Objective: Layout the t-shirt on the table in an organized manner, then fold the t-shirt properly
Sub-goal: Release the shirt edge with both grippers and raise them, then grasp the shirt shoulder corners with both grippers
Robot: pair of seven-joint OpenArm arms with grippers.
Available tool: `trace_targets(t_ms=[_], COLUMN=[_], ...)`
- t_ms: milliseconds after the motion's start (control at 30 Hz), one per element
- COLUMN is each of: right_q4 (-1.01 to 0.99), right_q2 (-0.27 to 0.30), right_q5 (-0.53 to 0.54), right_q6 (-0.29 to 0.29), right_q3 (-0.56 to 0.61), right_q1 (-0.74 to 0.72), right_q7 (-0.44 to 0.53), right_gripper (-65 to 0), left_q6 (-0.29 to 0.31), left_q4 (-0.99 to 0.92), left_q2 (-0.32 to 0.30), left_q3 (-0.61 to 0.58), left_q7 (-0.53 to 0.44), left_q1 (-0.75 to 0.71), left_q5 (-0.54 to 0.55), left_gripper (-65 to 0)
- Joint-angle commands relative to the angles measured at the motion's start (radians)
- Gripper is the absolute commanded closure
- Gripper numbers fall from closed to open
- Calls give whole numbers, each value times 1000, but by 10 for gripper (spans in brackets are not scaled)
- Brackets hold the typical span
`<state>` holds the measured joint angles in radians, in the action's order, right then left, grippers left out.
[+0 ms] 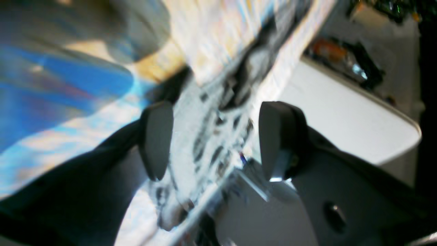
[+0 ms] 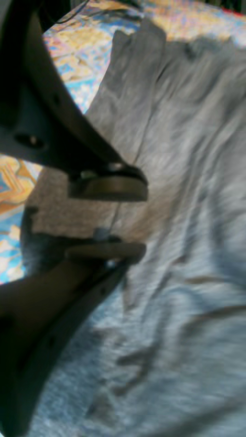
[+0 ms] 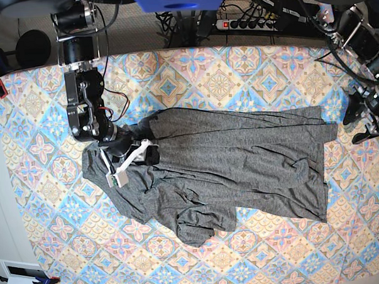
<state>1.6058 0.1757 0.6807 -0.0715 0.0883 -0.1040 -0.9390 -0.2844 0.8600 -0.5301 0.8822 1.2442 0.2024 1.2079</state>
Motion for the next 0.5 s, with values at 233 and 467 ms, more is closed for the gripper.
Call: trace_targets(t_ms=[233,467], right_q4=[106,-23], right_q2=[21,25], right_q5=[46,291], right_q6=[-6,-6], right_q3=[-292,-603], right_q1=[88,155], right_q7=[8,-56], right_gripper=[-257,-257], left_q6=[9,9], left_q4=[206,216], left_q2=[-14,-14], left_q3=[1,1], left_q7=[18,15], left_q1=[-85,-140], left_q5=[33,28], left_gripper=[-390,-390])
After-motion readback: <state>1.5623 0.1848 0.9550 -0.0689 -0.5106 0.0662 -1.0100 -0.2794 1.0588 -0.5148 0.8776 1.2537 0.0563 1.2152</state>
